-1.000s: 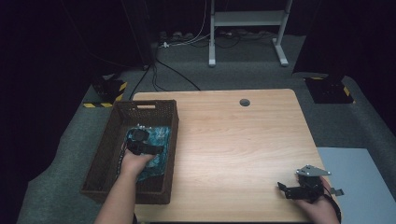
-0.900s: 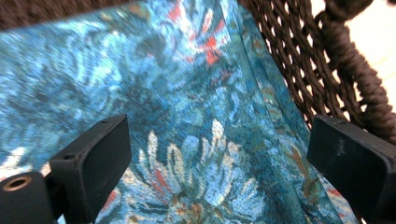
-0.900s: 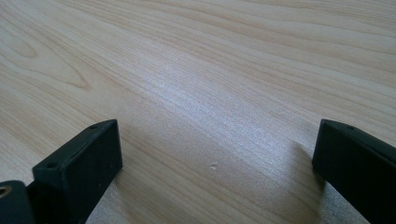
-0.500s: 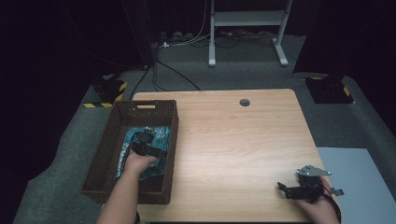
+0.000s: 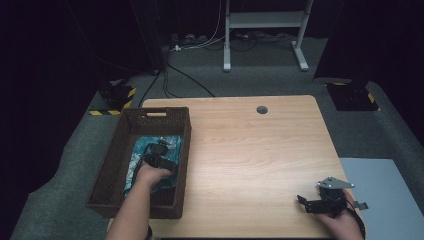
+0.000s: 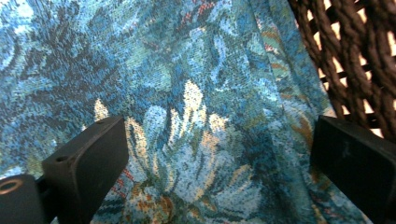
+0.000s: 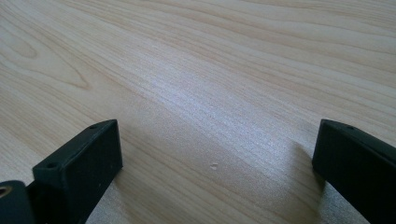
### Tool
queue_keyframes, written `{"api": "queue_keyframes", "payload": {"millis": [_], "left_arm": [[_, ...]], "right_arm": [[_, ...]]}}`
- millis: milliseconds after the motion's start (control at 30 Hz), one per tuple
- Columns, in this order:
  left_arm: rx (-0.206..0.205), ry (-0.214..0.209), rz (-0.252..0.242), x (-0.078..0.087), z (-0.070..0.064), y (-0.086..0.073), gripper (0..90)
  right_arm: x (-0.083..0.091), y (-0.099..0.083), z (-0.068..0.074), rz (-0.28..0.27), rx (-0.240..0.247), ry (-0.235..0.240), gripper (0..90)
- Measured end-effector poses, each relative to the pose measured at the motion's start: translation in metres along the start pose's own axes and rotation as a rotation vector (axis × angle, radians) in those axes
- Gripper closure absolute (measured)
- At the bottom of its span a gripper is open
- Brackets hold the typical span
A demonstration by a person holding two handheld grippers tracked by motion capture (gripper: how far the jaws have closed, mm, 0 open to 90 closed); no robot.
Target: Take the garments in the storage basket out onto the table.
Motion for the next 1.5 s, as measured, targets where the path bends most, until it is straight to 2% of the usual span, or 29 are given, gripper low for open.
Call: {"api": "queue_keyframes", "payload": {"millis": [267,333,533,600,800,867,1000,1067,1100,1300,1400,1500], "left_arm": [[-0.036,0.030,0.000,-0.001,0.000,-0.002,7.7],[-0.062,0.048,0.004,-0.001,0.000,-0.003,10.0],[-0.057,0.070,0.005,0.001,0.002,-0.003,15.6],[-0.059,0.082,0.001,0.003,0.004,-0.003,22.2],[-0.046,0.069,-0.006,0.007,0.003,-0.002,29.6],[-0.048,0.055,-0.006,0.008,0.002,-0.002,41.6],[-0.035,0.054,-0.011,0.009,0.003,-0.002,44.4],[-0.028,0.061,-0.018,0.010,0.006,-0.002,51.5],[-0.023,0.057,-0.023,0.010,0.007,-0.002,52.1],[-0.055,0.094,-0.018,0.011,0.008,-0.003,60.2],[-0.071,0.098,-0.008,0.011,0.005,-0.002,64.1],[-0.070,0.096,-0.003,0.010,0.004,-0.002,68.2]], "right_arm": [[0.000,0.000,0.000,0.002,0.003,-0.002,1.3],[0.000,0.000,0.000,0.002,0.009,-0.004,1.3],[0.000,0.000,0.000,0.003,0.012,-0.005,1.3],[0.000,0.000,0.000,0.003,0.012,-0.005,1.3],[0.000,0.000,0.000,0.002,0.010,-0.004,1.3],[0.000,0.000,0.000,0.002,0.010,-0.004,1.3],[0.000,0.000,0.000,0.002,0.011,-0.005,1.4],[0.000,0.000,0.000,0.003,0.012,-0.006,1.4],[0.000,0.000,0.000,0.003,0.012,-0.006,1.4],[0.000,0.000,0.000,0.004,0.014,-0.008,1.4],[0.000,0.000,0.000,0.004,0.014,-0.008,1.4],[0.000,0.000,0.000,0.004,0.014,-0.008,1.4]]}}
Point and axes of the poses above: each handheld gripper's, and its own axes: x roughly backward along the jaws, y roughly out of its top, z roughly to its left, the point moved 10 cm from there along -x, roughly forward along the jaws, and after that the axes turned 3 degrees about x, right-handed, at the moved point
